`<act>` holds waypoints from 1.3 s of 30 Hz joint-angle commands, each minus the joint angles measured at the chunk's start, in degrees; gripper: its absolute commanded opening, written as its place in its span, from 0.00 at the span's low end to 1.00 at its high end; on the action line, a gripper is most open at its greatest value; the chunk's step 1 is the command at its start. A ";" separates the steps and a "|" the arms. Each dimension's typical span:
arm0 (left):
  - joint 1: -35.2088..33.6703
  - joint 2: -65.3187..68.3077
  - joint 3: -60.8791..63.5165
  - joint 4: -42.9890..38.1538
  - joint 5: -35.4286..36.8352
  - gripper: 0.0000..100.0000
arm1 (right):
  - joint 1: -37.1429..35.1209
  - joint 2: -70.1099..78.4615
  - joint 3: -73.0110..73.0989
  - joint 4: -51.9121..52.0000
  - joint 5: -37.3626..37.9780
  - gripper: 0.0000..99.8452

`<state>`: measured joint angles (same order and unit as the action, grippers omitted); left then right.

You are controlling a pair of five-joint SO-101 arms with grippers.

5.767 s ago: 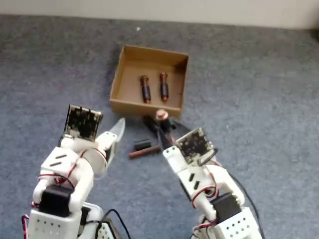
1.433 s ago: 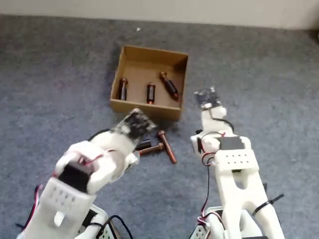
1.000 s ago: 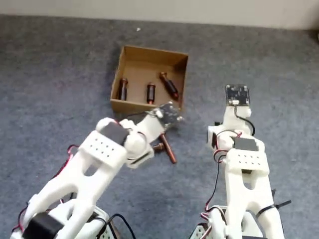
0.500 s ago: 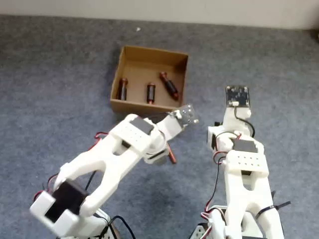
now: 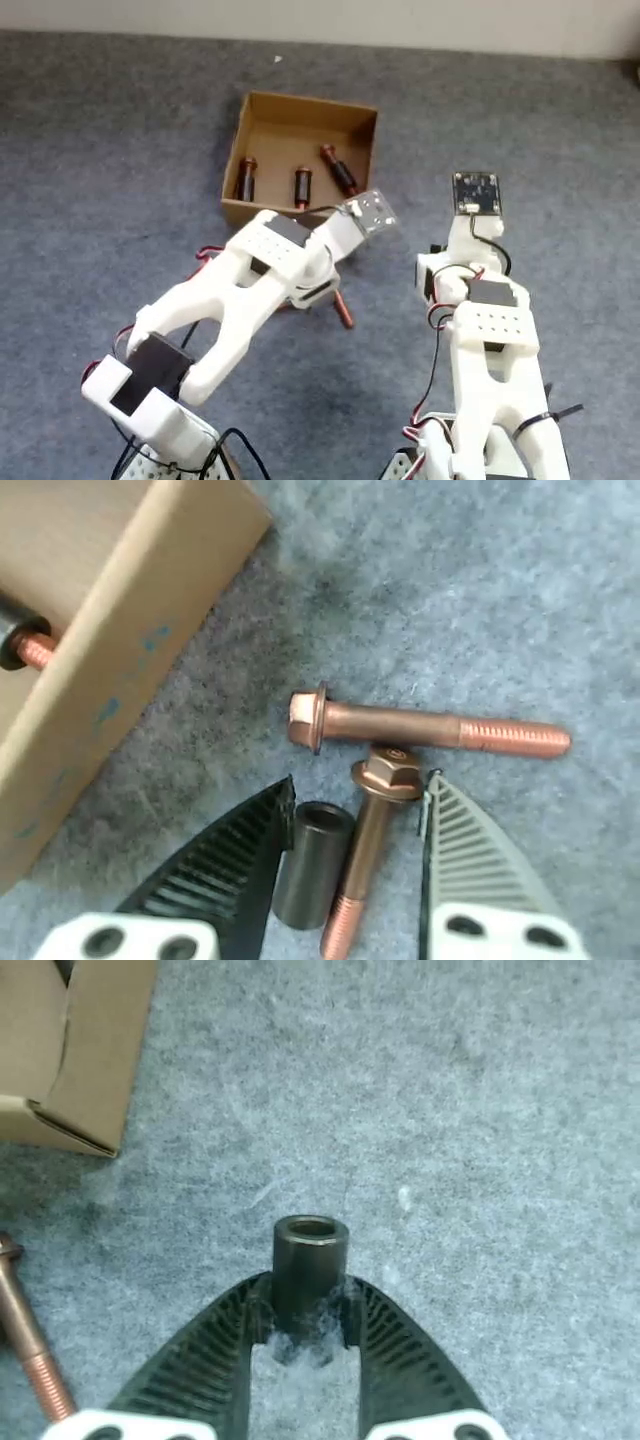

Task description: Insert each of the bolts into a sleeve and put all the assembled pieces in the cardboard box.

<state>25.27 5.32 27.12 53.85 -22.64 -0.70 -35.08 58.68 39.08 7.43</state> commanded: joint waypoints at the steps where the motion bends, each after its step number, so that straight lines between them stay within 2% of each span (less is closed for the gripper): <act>1: -0.84 -1.45 -2.33 1.14 -0.44 0.21 | 0.40 -1.89 -0.75 -1.54 -0.18 0.01; 6: -0.40 4.35 -3.38 1.67 -0.53 0.20 | 0.31 -1.89 -0.75 -1.54 -0.18 0.01; 10: -0.66 7.78 -8.04 5.80 -0.53 0.19 | 0.31 -1.89 -0.75 -1.54 -0.18 0.01; 17: 1.71 8.75 -9.71 8.44 -0.26 0.02 | 0.31 -1.89 -0.75 -1.54 -0.18 0.01; 20: 3.21 8.31 -10.07 11.25 -0.18 0.01 | 0.31 -1.89 -0.75 -1.54 -0.18 0.01; 23: 3.65 4.44 -9.54 11.96 0.00 0.01 | 0.31 -1.89 -0.75 -1.54 -0.18 0.01; 32: 0.92 -12.00 -8.48 11.69 8.09 0.01 | 0.48 -2.95 -1.27 1.36 -0.18 0.01; 39: 0.40 -25.19 -2.77 11.52 12.22 0.01 | 0.04 -14.99 -0.84 5.23 -0.18 0.01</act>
<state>26.51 -12.79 23.87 65.45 -12.26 -0.79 -41.58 58.68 44.00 7.43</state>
